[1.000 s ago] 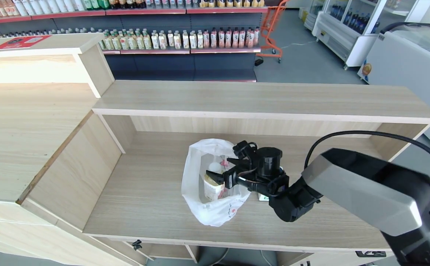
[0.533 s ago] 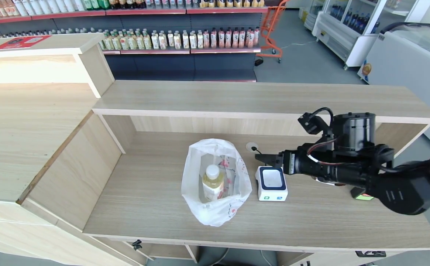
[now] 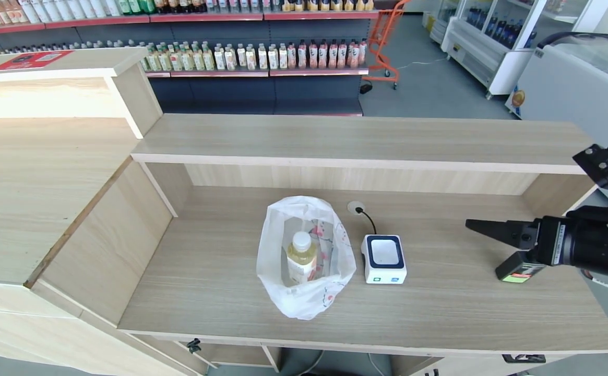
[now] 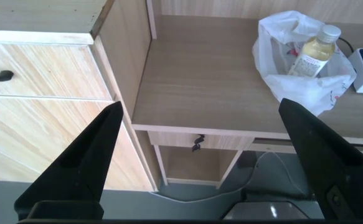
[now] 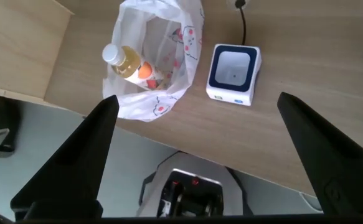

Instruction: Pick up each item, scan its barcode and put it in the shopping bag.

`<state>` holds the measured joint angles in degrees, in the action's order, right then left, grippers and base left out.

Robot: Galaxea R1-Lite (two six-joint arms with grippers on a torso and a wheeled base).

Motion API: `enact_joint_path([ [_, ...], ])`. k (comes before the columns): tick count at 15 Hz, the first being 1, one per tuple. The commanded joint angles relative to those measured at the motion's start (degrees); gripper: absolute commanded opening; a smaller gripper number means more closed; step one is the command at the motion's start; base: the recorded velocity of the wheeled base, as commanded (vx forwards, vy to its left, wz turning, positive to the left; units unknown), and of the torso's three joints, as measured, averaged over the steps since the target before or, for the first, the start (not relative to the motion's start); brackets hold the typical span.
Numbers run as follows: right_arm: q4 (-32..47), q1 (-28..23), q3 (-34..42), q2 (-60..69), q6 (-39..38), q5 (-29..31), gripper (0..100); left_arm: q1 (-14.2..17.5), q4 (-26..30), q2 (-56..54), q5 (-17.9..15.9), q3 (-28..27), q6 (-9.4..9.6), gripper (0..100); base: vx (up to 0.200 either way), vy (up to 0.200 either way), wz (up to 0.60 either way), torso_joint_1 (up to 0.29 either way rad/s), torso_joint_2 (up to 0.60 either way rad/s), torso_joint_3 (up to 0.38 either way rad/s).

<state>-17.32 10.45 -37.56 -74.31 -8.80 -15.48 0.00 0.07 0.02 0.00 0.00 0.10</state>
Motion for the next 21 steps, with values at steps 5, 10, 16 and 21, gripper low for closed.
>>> enact_joint_path([
  [5,0.01,-0.60,2.23,1.89,0.01,0.01,100,0.00,0.01,0.06,0.00,0.00,-0.10,100,-0.120,-0.120,0.00,0.003,0.00,0.000],
  [10,-0.34,-1.75,3.19,0.31,-0.08,0.10,100,0.00,0.01,0.06,0.00,0.00,-0.01,100,-0.120,-0.120,0.00,0.000,0.00,0.001],
  [16,-0.43,-6.58,3.19,-3.47,0.45,4.32,100,0.00,0.01,0.06,0.00,0.00,0.08,100,0.000,-0.167,0.00,0.002,0.00,0.004],
  [21,-0.69,-8.60,0.91,-7.95,3.35,7.66,100,0.00,-0.07,0.06,0.00,0.00,0.08,100,0.000,-0.200,0.00,0.006,0.00,0.002],
])
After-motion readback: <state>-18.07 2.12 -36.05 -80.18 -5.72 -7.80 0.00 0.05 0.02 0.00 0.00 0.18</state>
